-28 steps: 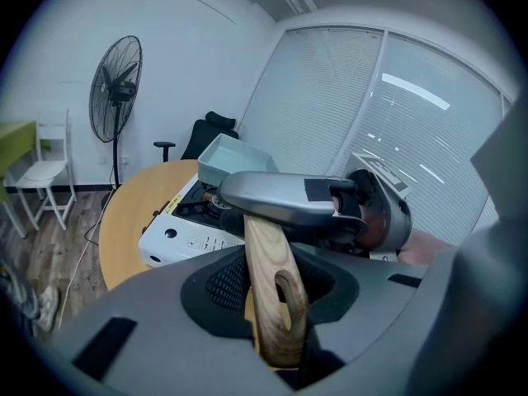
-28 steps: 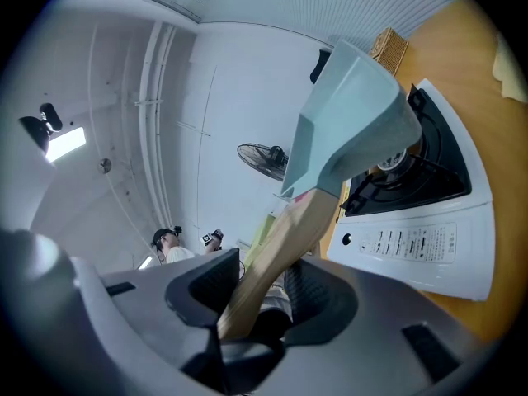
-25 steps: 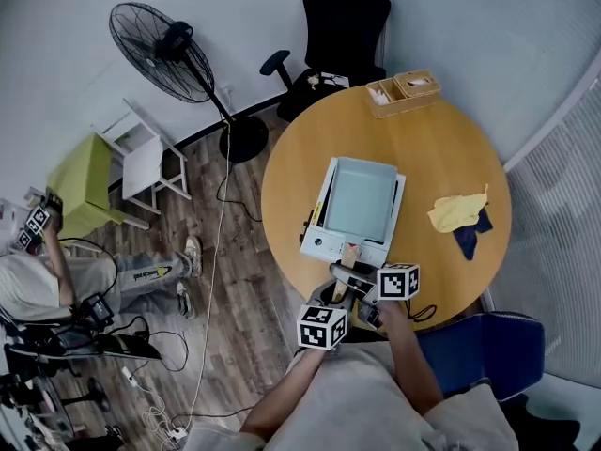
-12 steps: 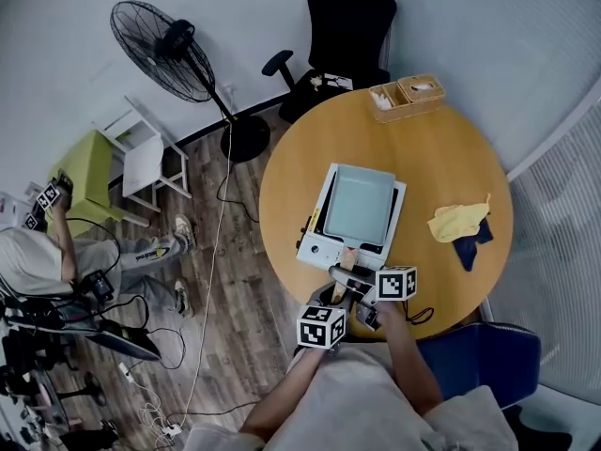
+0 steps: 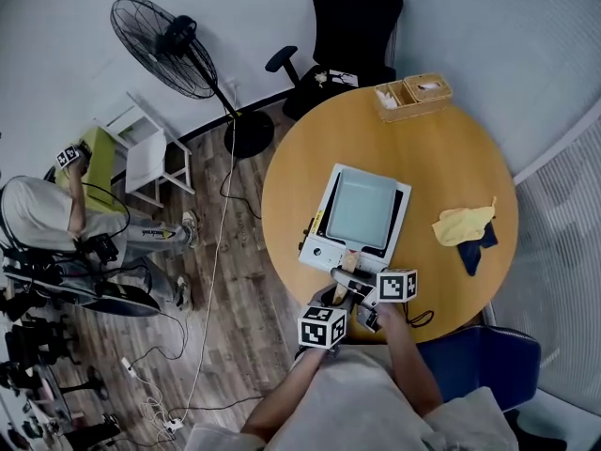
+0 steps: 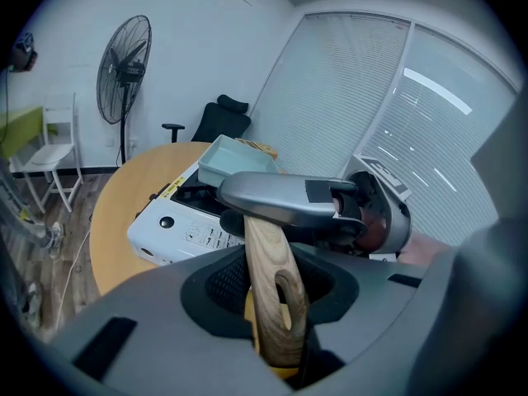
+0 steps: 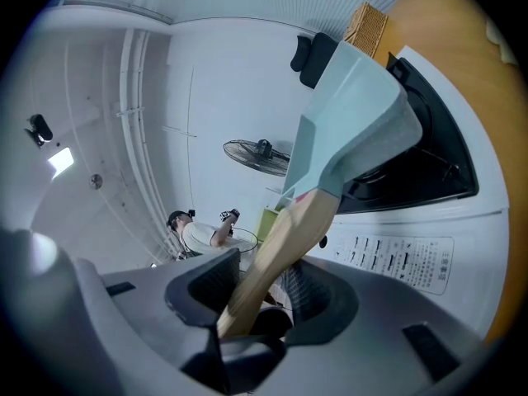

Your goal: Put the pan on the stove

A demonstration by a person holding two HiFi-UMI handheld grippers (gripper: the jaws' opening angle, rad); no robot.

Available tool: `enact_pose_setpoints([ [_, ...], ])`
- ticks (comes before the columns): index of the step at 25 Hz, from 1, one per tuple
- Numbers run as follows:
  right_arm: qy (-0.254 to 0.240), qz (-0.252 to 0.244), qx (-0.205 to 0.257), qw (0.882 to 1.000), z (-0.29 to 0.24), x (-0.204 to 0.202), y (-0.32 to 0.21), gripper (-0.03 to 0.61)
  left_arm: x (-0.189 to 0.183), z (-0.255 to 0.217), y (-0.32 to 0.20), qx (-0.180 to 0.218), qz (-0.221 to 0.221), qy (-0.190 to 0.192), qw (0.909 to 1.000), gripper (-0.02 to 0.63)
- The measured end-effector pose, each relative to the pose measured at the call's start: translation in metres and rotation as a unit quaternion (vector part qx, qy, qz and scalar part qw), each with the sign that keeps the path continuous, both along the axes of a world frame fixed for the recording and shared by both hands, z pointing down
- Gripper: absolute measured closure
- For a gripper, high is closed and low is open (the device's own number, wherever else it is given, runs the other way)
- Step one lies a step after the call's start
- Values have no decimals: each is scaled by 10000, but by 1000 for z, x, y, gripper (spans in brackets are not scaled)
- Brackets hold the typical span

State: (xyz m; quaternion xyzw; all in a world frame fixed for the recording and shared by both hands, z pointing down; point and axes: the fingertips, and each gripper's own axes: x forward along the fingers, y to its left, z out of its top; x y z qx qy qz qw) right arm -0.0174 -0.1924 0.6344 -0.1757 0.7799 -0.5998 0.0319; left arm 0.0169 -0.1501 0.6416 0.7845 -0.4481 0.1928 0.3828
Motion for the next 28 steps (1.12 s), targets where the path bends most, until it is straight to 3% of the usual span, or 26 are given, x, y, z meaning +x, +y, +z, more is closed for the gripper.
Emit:
enact_pose_setpoints([
  [28, -37, 73, -231, 9997, 26, -3, -9, 399, -4, 25, -8, -309, 127, -63, 9994, 488],
])
